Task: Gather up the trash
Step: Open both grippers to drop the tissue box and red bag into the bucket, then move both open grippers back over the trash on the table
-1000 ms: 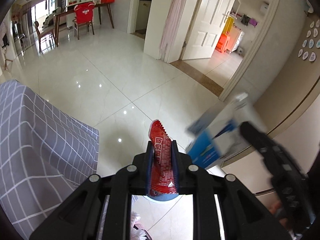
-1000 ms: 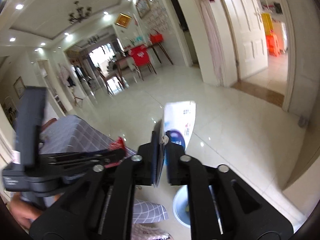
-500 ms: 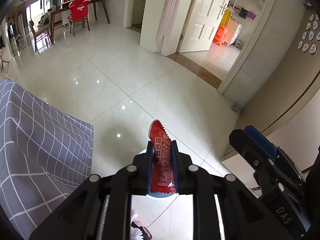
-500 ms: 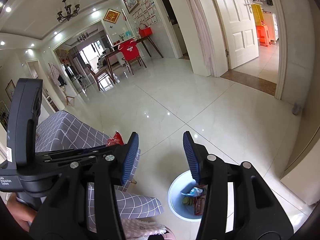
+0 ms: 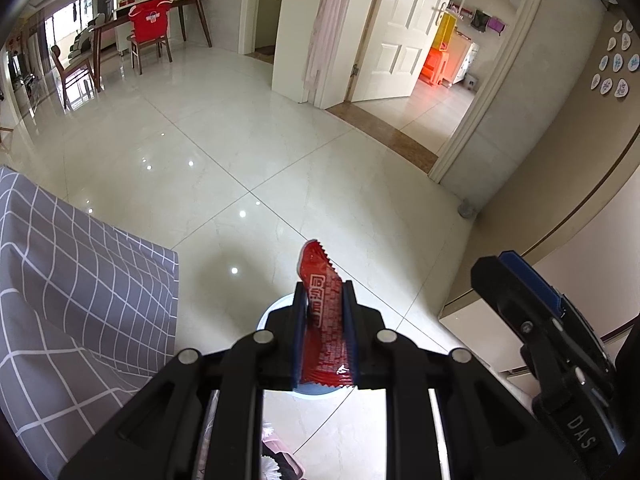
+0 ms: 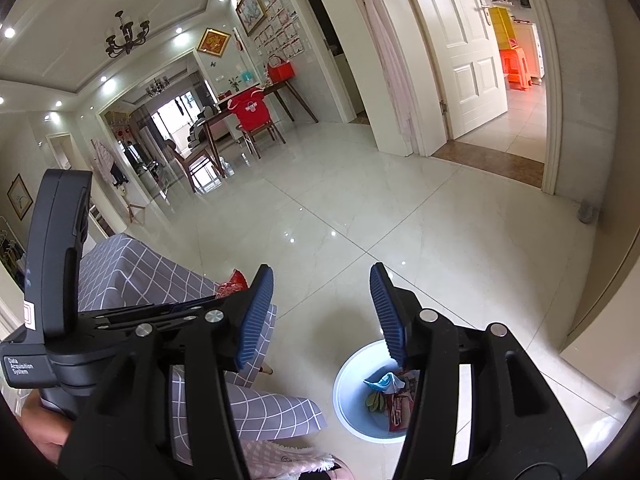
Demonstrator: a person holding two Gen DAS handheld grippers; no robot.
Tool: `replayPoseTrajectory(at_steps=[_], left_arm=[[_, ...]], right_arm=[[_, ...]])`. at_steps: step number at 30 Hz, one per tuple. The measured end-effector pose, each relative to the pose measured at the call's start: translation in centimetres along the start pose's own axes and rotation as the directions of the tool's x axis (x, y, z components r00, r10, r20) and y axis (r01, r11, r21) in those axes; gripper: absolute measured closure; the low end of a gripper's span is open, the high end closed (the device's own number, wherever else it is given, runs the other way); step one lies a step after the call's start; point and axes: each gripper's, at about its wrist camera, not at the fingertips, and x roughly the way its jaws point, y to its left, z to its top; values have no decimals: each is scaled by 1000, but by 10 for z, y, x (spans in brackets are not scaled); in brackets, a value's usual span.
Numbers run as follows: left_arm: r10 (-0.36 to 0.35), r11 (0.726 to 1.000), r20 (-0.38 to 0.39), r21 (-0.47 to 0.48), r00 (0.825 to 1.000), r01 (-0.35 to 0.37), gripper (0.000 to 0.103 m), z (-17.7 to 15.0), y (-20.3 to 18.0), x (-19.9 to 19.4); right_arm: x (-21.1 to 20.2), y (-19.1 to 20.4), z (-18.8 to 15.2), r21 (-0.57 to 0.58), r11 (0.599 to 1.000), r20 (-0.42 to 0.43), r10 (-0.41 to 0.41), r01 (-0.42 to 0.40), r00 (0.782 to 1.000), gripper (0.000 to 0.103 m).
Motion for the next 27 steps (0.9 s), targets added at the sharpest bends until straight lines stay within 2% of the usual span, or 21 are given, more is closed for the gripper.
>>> replayPoseTrajectory(at_steps=[8,10,11,12,13,14,27], left_arm=[[-24,1000,6,20,1000,24,86,7,-14,2],[-24,999,19,23,1000,23,83,8,-18,1],[-26,999,26,21,999,26,73,8,-18,0],[-26,1000,26,18,999,26,46,8,-19,0],[-16,1000,30,14,999,15,33,7,-18,-1],[-4,1000,43,11,999,3,26,7,-18,-3],[27,1000,85,-7,996,-26,26,2,-8,-34]], right_arm=[[-17,-12,6,39,999,52,-28,26,998,48],[-23,-14,7,52,998,83,-46,42,995,48],[-25,-16,7,58,997,97,-56,50,994,48],[-29,-18,7,70,996,115,-65,57,991,48],[-30,-19,7,80,995,124,-69,59,990,47],[-32,-21,7,90,994,130,-73,62,989,47],[-36,-15,12,93,994,106,-65,55,992,45]])
